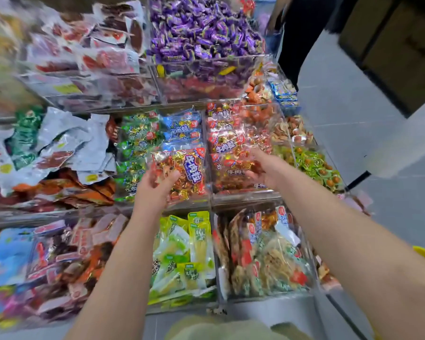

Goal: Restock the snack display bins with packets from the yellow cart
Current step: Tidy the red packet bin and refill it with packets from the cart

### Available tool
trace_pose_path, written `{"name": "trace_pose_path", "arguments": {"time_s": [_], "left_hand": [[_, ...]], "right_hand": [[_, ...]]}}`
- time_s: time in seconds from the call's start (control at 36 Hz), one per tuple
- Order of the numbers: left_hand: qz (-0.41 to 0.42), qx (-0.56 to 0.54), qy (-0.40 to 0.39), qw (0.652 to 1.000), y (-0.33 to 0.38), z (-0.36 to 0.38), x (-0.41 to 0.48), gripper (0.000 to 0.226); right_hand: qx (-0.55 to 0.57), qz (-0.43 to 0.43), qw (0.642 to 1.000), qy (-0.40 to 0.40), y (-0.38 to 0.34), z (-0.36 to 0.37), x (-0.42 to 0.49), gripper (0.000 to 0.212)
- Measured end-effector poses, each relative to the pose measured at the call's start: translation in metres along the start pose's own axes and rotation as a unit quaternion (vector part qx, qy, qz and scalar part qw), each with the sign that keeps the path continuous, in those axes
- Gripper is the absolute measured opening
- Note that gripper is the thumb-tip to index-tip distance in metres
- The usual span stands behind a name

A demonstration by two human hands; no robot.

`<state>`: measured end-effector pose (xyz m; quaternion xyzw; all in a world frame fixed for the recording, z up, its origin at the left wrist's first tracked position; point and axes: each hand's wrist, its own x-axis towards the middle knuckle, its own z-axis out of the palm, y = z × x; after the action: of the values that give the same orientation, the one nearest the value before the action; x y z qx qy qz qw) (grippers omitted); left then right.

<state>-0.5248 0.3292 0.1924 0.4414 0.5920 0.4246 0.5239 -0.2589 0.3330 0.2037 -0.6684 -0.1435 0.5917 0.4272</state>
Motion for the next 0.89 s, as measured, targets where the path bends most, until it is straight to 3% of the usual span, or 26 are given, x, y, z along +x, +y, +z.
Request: {"name": "trace_pose_path", "arguments": {"time_s": [0.08,0.17,0.31,0.42,0.58,0.69,0.75,0.81,0.83,0.89], "left_hand": [[-0.005,-0.008,-0.003,1.0,0.004,-0.003,0.012,0.077],[-0.011,-0.013,-0.014,1.0,0.006,-0.006,0.021,0.066],[-0.014,-0.025,-0.02,0.999,0.007,-0.004,0.029,0.073],[-0.011,-0.037,-0.033,0.999,0.012,0.0,0.032,0.092],[-0.013,-0.047,-0.037,0.998,0.019,0.011,0.032,0.067],[-0.02,-0.042,-0.051,0.998,0.024,0.026,0.03,0.064],[-0.022,-0.047,-0.057,0.997,0.023,0.034,0.03,0.062],[-0.036,-0.052,-0.073,0.995,0.023,0.043,0.029,0.069],[-0.043,-0.049,-0.084,0.994,0.023,0.048,0.027,0.067],[-0.048,-0.033,-0.103,0.993,0.025,0.057,0.023,0.042]], "right_hand": [[-0.036,0.033,0.999,0.005,0.004,0.011,0.009,0.053],[-0.051,0.051,0.997,0.005,0.005,0.014,0.018,0.066],[-0.084,0.012,0.992,-0.093,0.002,0.002,0.021,0.082],[-0.275,-0.042,0.96,0.0,0.018,-0.001,0.026,0.066],[-0.255,-0.041,0.966,0.001,0.026,0.006,0.034,0.068],[-0.295,-0.061,0.951,0.069,0.024,-0.002,0.026,0.073],[-0.296,-0.14,0.937,0.124,0.024,-0.007,0.017,0.058],[-0.221,-0.26,0.929,0.143,0.023,-0.01,0.001,0.024],[-0.175,-0.298,0.931,0.118,0.023,-0.01,-0.007,0.013],[-0.136,-0.312,0.94,0.027,0.022,-0.006,-0.022,0.005]]}}
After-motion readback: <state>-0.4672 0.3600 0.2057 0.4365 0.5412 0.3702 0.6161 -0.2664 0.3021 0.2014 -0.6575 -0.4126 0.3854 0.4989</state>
